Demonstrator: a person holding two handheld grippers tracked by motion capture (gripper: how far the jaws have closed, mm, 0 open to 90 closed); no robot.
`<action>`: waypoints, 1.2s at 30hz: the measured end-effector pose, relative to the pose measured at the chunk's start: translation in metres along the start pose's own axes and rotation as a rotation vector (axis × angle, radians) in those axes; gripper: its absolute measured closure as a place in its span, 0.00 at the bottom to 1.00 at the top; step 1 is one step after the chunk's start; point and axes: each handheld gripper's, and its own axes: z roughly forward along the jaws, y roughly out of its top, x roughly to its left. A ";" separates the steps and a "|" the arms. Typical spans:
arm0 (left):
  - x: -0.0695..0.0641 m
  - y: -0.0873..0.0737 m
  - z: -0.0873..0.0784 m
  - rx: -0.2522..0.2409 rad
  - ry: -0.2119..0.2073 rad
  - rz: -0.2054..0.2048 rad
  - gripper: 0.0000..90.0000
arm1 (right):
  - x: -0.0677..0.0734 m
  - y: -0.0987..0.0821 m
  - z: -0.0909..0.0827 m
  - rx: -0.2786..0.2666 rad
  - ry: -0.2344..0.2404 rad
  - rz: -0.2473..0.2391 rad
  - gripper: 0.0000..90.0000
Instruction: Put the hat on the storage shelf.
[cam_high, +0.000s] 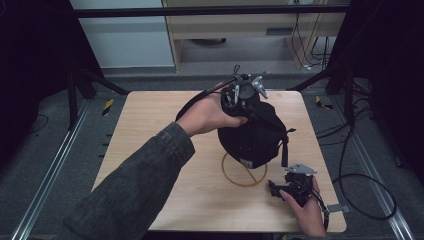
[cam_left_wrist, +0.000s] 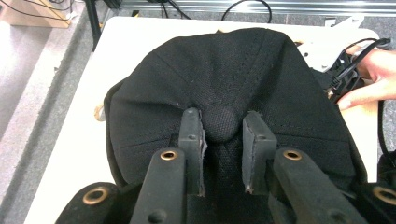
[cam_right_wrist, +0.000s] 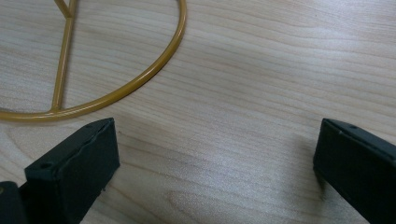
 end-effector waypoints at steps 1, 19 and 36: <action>-0.001 0.000 0.001 0.002 0.001 0.000 0.81 | 0.000 0.000 0.000 0.000 0.000 -0.001 0.00; -0.001 -0.004 0.009 -0.015 0.019 -0.015 0.71 | 0.000 0.000 0.000 0.000 -0.001 -0.003 0.00; -0.007 -0.021 -0.001 -0.091 0.068 -0.055 0.14 | 0.000 0.000 0.000 0.000 0.000 0.000 0.00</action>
